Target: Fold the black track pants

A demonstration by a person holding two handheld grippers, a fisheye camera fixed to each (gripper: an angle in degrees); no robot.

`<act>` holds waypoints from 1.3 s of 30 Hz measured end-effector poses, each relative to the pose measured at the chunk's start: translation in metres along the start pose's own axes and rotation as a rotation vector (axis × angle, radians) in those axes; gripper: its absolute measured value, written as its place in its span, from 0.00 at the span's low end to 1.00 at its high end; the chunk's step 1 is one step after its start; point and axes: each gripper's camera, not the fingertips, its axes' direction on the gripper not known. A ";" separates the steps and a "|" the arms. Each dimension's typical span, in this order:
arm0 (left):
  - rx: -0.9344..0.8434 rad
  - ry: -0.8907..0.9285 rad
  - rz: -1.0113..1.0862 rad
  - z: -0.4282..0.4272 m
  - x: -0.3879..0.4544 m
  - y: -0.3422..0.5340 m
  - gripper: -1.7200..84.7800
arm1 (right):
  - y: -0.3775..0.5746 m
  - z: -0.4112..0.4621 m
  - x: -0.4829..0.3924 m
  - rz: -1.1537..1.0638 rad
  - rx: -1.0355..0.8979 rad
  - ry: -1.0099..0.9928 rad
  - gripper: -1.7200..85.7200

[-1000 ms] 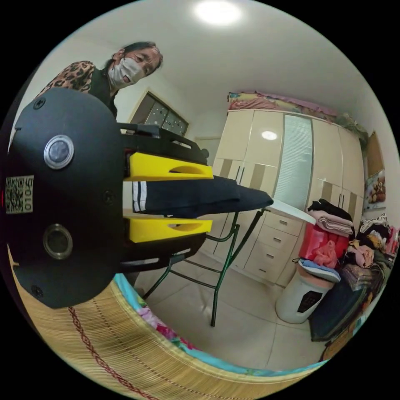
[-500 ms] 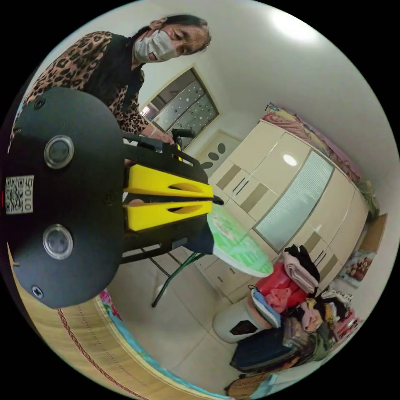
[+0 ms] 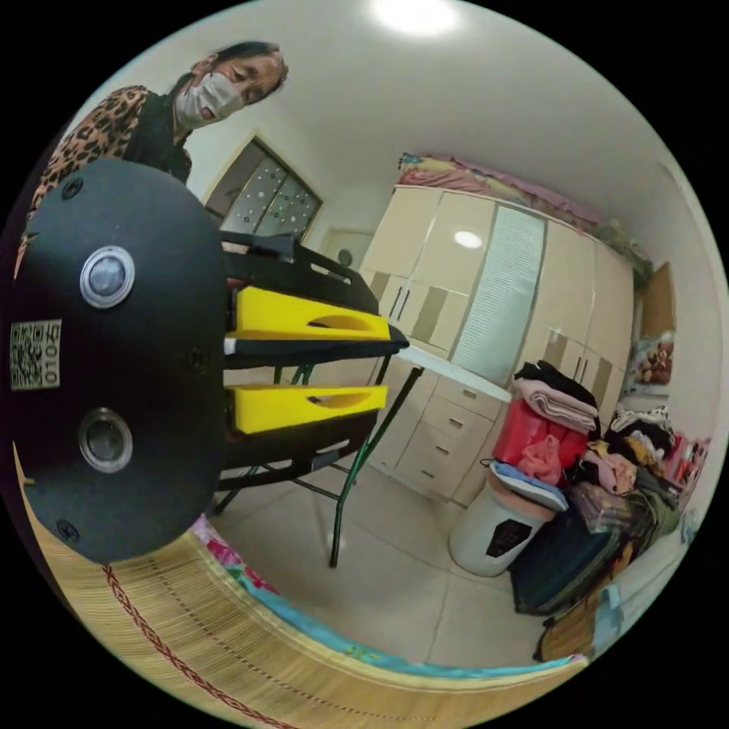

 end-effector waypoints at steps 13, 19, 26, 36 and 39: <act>0.018 0.012 -0.002 0.005 0.010 -0.009 0.02 | 0.044 0.075 0.045 0.010 -0.354 -0.499 0.13; 0.030 -0.009 -0.032 -0.001 0.006 0.002 0.02 | 0.047 0.001 -0.011 -0.109 -0.221 -0.423 0.07; 0.019 -0.039 -0.042 0.001 0.011 0.004 0.02 | 0.044 0.011 -0.066 0.028 -0.307 -0.202 0.07; 0.037 -0.090 -0.043 -0.028 0.019 0.037 0.02 | 0.069 0.068 -0.024 0.183 -0.306 -0.133 0.07; 0.084 -0.082 -0.105 -0.050 0.002 0.063 0.02 | 0.071 0.076 -0.030 0.150 -0.261 -0.161 0.07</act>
